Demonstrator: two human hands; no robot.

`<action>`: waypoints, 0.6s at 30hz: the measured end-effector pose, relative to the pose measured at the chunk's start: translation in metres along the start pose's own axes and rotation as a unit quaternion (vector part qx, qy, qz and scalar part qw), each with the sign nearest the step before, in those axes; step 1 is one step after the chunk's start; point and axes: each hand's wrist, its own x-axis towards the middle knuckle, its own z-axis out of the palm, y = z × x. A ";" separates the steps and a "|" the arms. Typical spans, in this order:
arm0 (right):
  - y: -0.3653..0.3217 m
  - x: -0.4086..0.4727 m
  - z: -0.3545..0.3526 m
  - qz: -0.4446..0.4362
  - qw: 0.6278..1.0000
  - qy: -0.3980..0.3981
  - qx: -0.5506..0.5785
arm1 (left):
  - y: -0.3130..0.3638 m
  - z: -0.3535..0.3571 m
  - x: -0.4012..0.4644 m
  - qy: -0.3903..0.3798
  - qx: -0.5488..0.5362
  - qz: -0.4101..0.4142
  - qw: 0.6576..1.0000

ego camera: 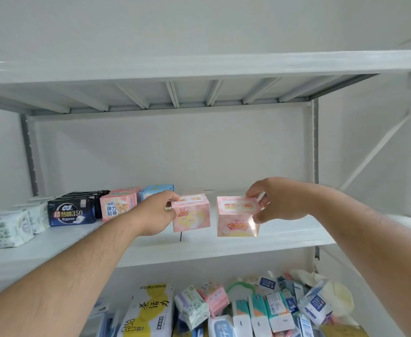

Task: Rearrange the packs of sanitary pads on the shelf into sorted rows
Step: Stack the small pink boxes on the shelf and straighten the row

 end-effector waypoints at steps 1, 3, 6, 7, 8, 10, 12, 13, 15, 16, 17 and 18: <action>0.006 0.008 0.000 0.000 1.000 -0.002 0.004 | 0.000 0.004 0.008 0.000 0.001 -0.001 1.000; 0.016 0.023 0.000 -0.005 1.000 -0.005 0.006 | -0.002 0.011 0.024 0.005 -0.001 -0.006 1.000; 0.027 0.044 0.001 -0.005 1.000 -0.010 0.010 | -0.008 0.021 0.046 0.004 -0.004 -0.014 1.000; 0.030 0.050 0.003 -0.003 1.000 -0.013 0.010 | -0.010 0.024 0.052 0.001 -0.005 -0.016 1.000; 0.032 0.055 0.005 0.001 1.000 -0.015 0.009 | -0.013 0.026 0.059 -0.003 -0.007 -0.017 1.000; 0.037 0.067 0.009 0.006 1.000 -0.018 0.004 | -0.015 0.030 0.072 -0.006 -0.009 -0.012 1.000; 0.040 0.077 0.012 0.006 1.000 -0.017 0.002 | -0.018 0.034 0.083 -0.007 -0.011 -0.009 1.000; 0.042 0.082 0.012 0.006 1.000 -0.016 0.007 | -0.020 0.036 0.088 -0.009 -0.013 -0.007 1.000; 0.044 0.089 0.013 0.005 1.000 -0.016 0.013 | -0.024 0.041 0.099 -0.015 -0.010 -0.005 1.000; 0.045 0.093 0.014 0.007 1.000 -0.015 0.013 | -0.027 0.044 0.104 -0.018 -0.007 -0.003 1.000; 0.046 0.097 0.015 0.011 1.000 -0.014 0.011 | -0.030 0.046 0.109 -0.021 -0.006 -0.002 1.000; 0.048 0.102 0.016 0.016 1.000 -0.013 0.009 | -0.033 0.048 0.115 -0.024 -0.006 -0.001 1.000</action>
